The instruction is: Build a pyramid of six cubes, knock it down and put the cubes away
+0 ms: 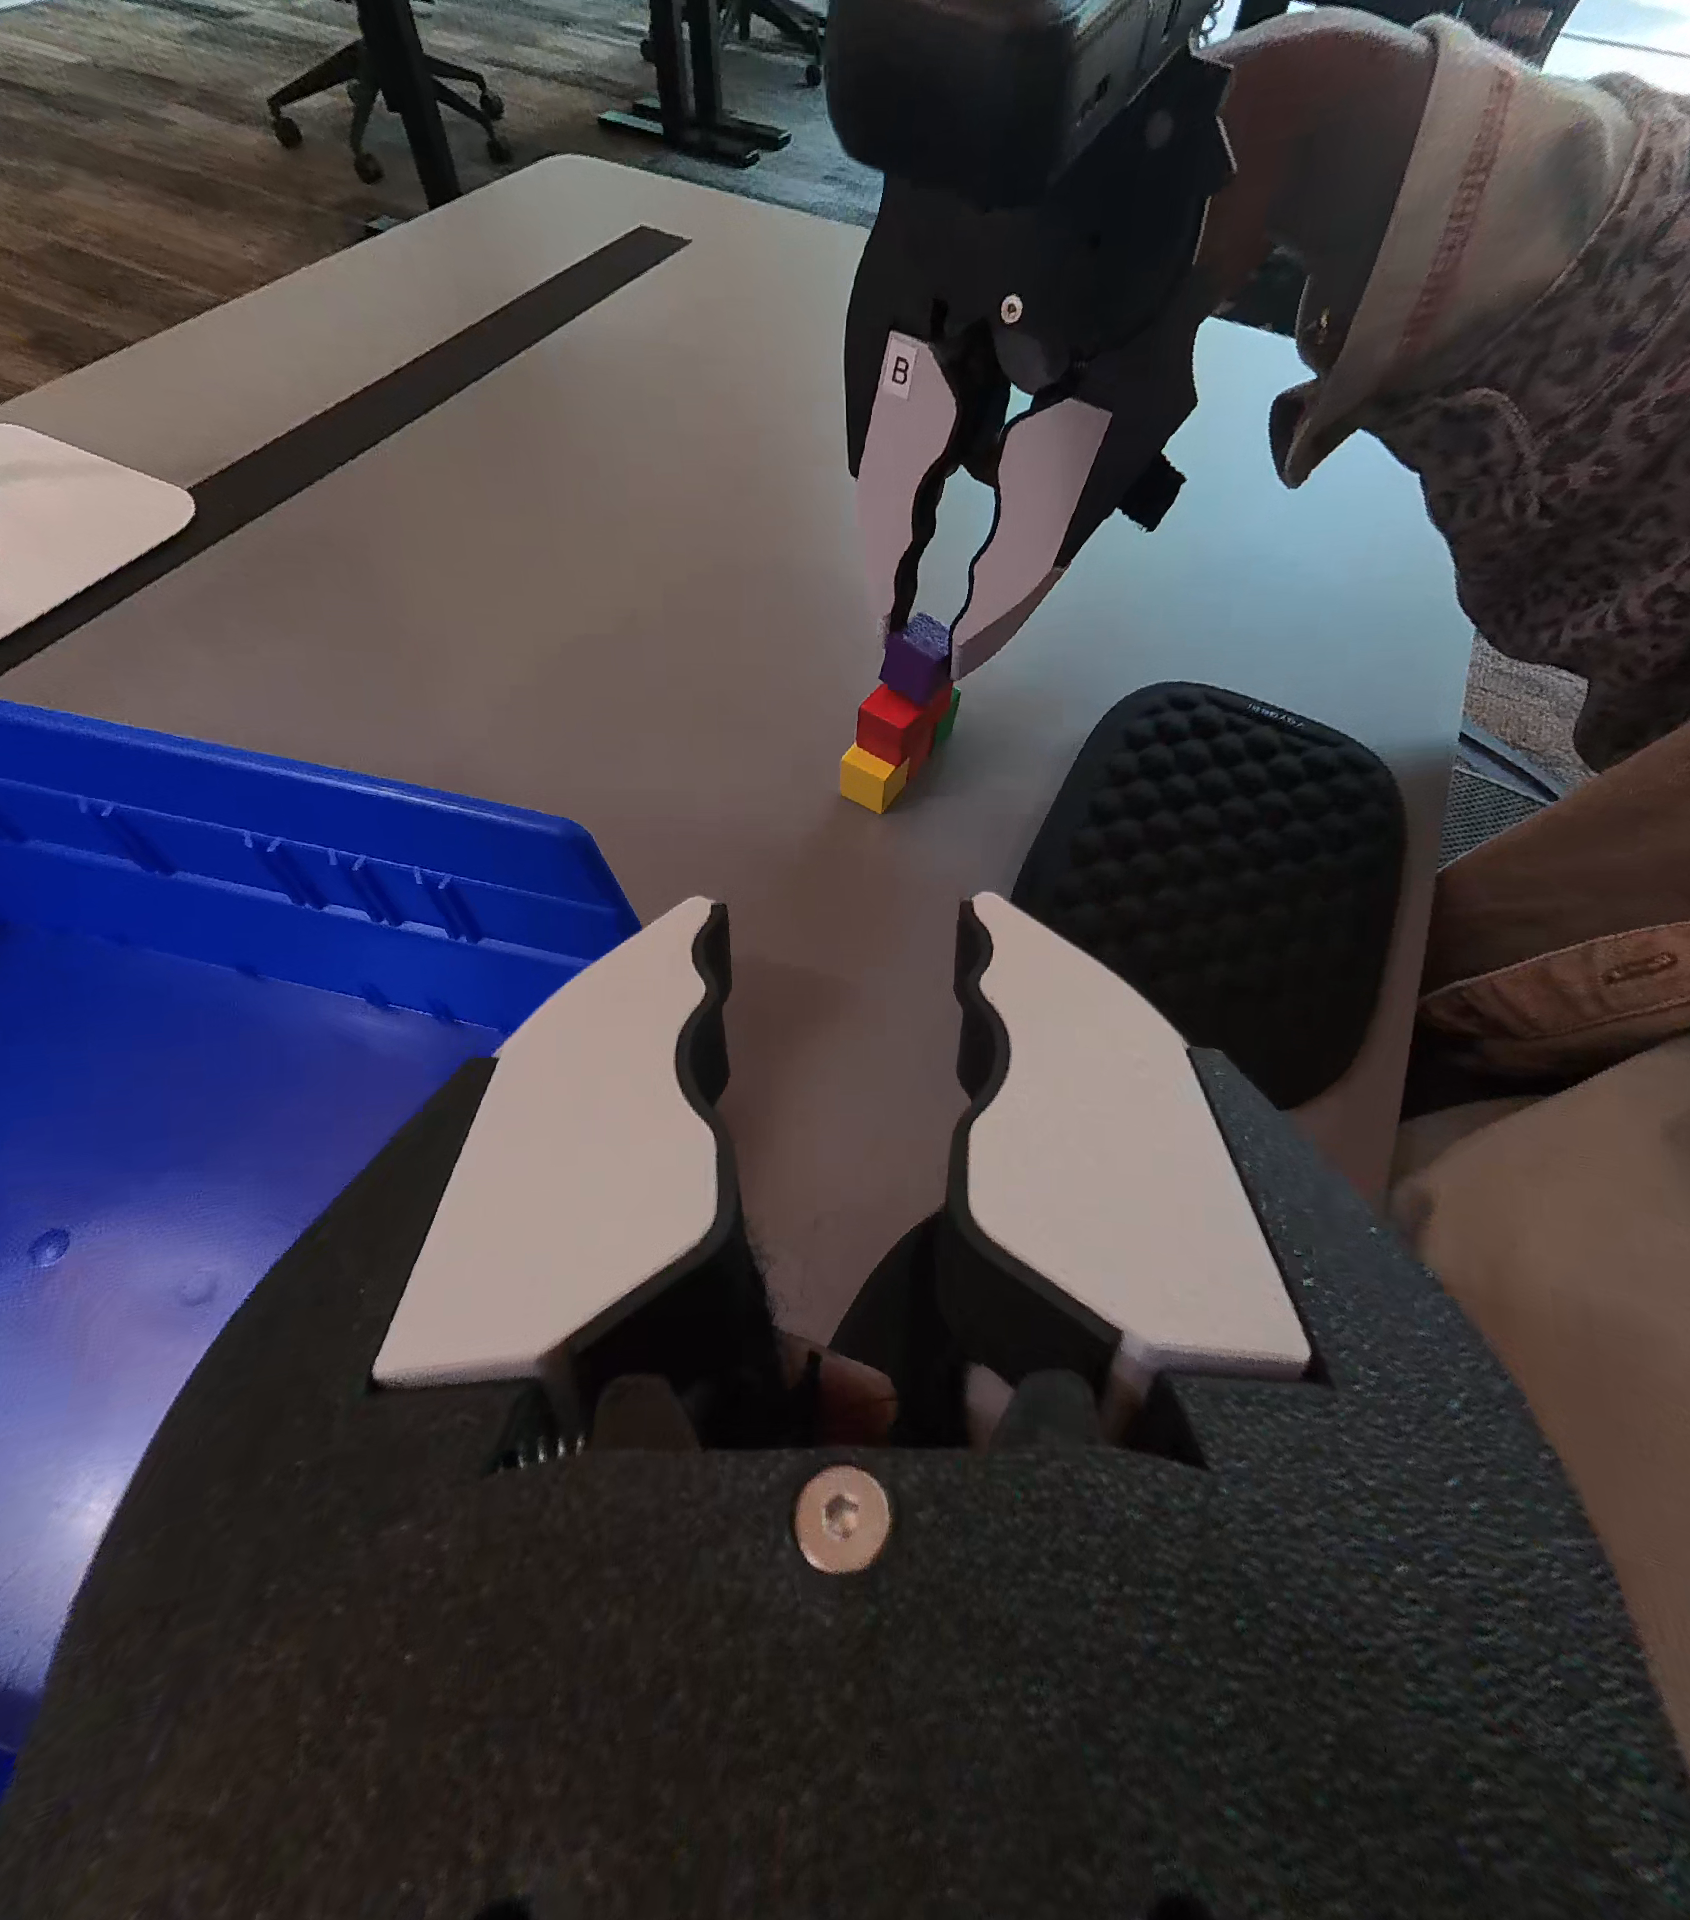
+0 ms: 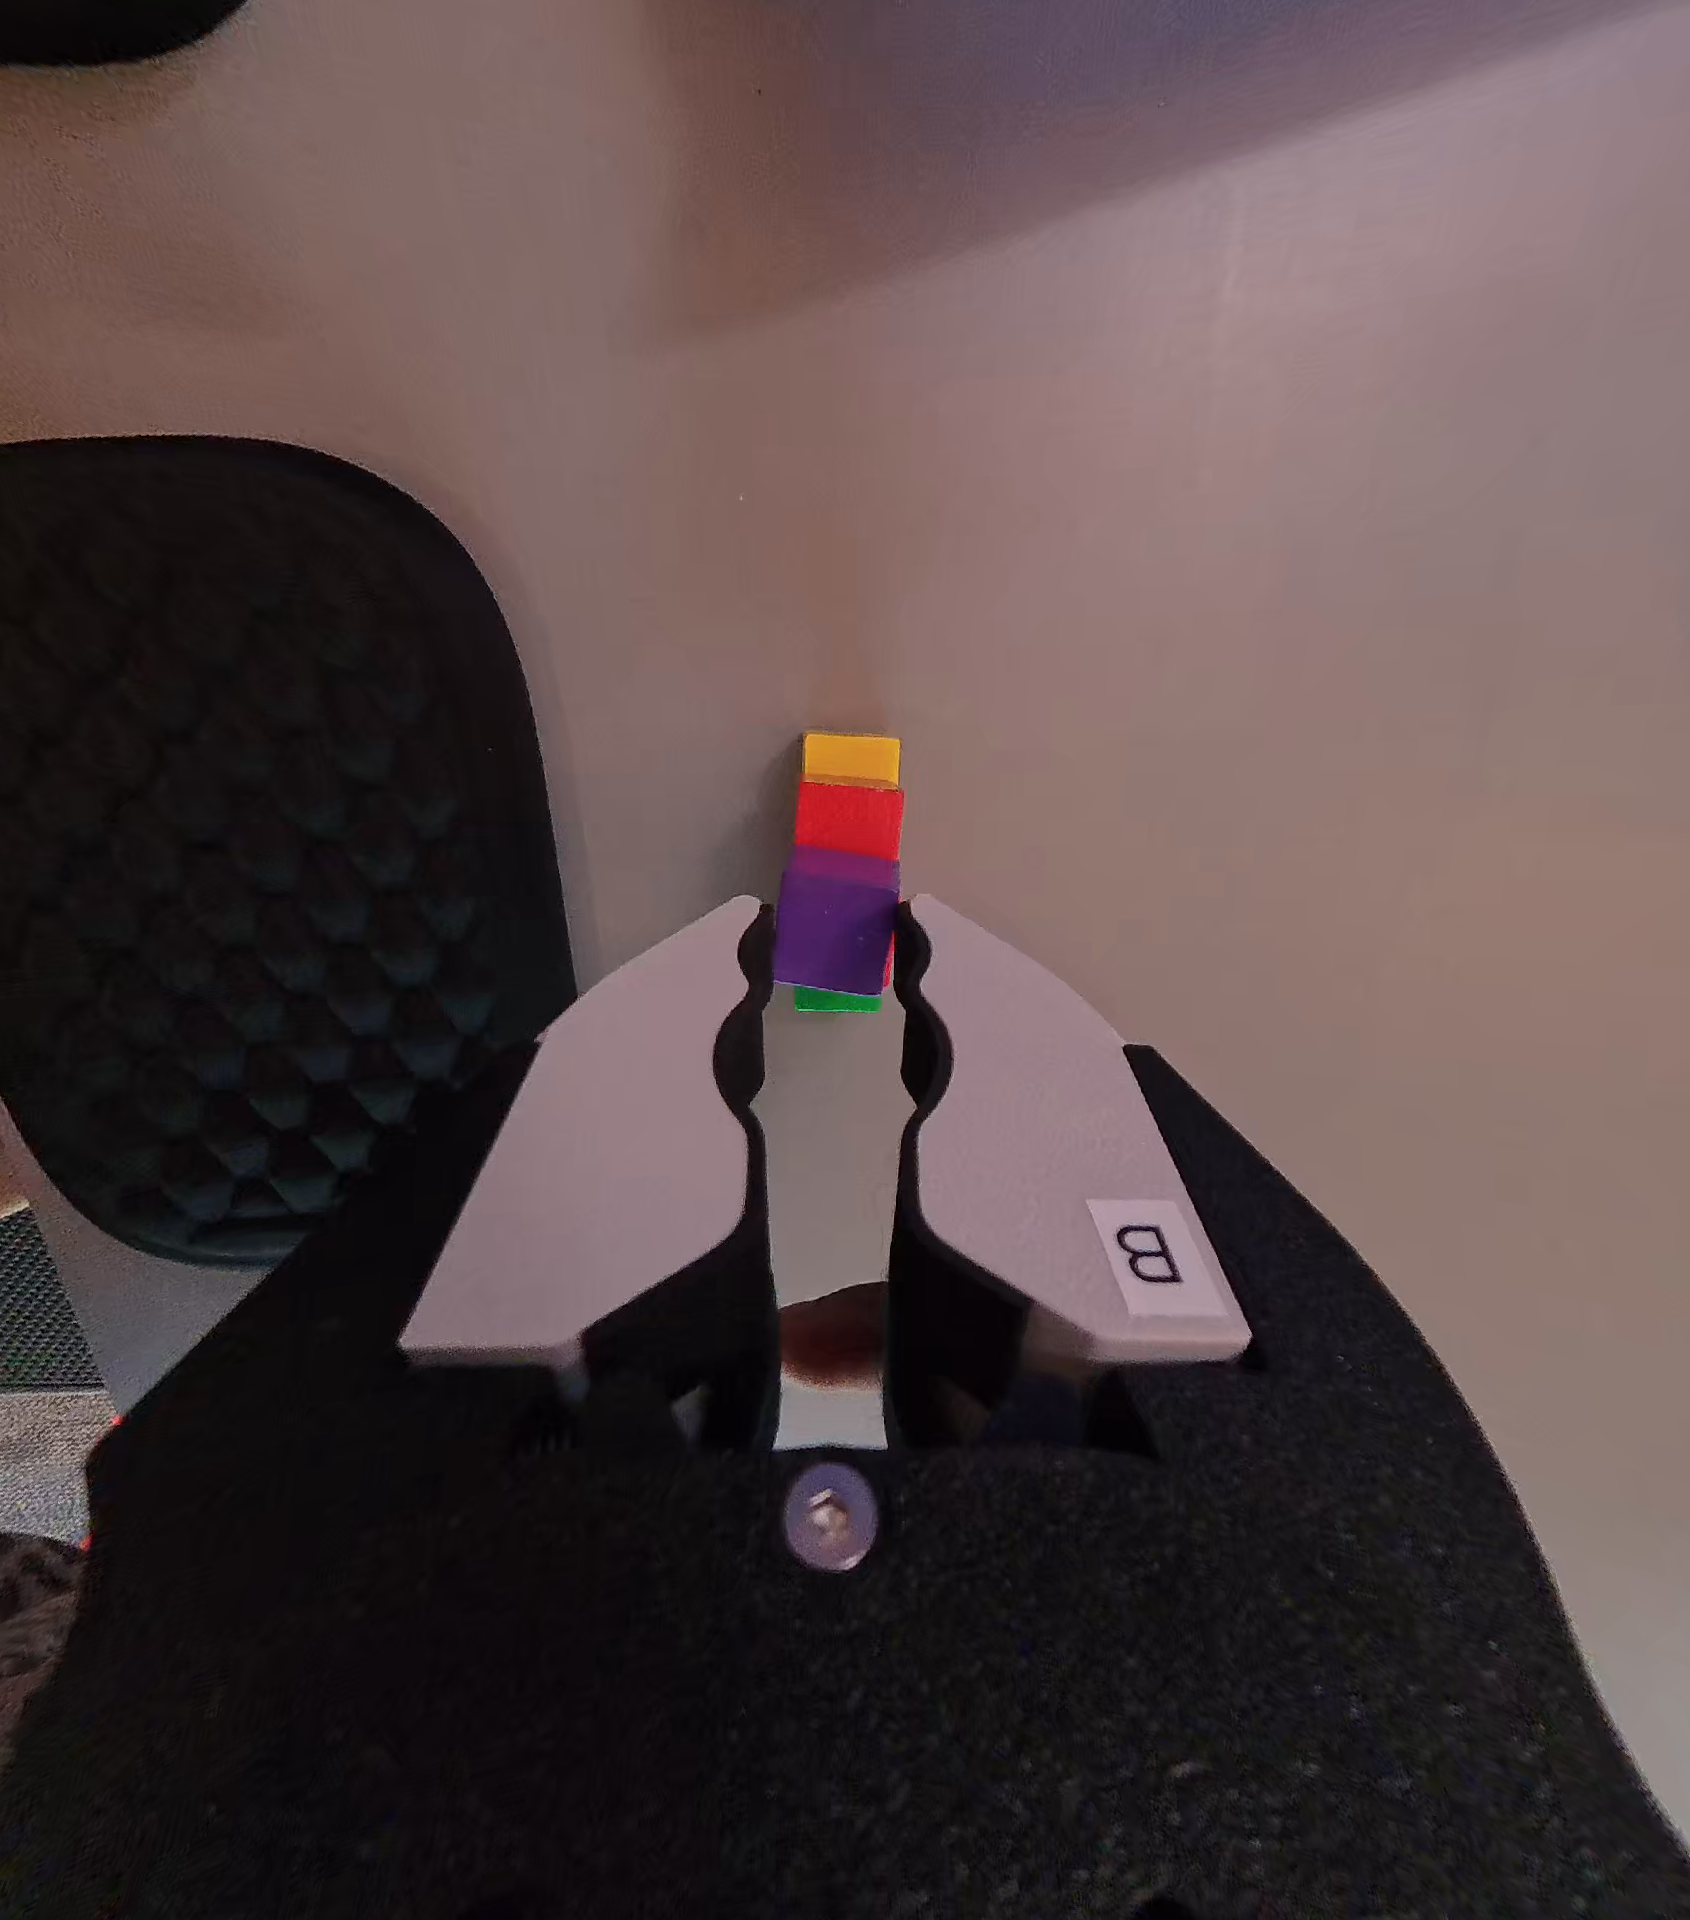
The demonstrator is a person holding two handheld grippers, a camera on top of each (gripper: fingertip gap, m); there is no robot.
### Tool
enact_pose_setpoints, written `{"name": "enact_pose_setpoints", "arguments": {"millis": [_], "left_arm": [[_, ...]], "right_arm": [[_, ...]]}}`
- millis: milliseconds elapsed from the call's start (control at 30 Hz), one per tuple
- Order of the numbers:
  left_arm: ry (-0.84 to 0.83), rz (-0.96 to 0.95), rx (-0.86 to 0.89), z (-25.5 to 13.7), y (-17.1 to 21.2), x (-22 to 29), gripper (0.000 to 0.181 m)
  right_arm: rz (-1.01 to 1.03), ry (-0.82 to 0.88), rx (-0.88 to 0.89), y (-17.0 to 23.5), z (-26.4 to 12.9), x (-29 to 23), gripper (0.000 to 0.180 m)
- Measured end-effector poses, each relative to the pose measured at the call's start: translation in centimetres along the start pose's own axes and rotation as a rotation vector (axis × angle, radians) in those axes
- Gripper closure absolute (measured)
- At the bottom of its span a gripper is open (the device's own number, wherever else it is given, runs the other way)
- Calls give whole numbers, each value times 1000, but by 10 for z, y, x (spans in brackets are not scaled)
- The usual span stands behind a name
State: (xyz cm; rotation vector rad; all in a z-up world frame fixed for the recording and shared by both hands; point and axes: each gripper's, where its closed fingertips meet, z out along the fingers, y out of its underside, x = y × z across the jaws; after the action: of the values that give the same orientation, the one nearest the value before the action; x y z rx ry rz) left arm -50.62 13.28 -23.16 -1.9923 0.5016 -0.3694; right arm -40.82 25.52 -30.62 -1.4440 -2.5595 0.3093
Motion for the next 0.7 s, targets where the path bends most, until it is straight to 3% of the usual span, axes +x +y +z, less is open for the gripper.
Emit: {"name": "enact_pose_setpoints", "arguments": {"millis": [167, 300, 367, 500, 700], "left_arm": [[-18, 17, -45, 5, 6, -1, 137], [-168, -1, -137, 7, 16, -17, 130], [-282, -23, -183, 7, 23, -28, 119], [-372, -51, -193, 15, 30, -29, 94], [-450, -82, -157, 31, 33, -21, 49]], "right_arm": [[-12, -2, 8, -2, 1, -1, 158], [-4, 29, 55, -7, -2, -1, 142], [39, 107, 74, -12, -4, 6, 135], [220, 385, 122, -15, -17, 15, 99], [653, 672, 313, -12, -33, 3, 76]]}}
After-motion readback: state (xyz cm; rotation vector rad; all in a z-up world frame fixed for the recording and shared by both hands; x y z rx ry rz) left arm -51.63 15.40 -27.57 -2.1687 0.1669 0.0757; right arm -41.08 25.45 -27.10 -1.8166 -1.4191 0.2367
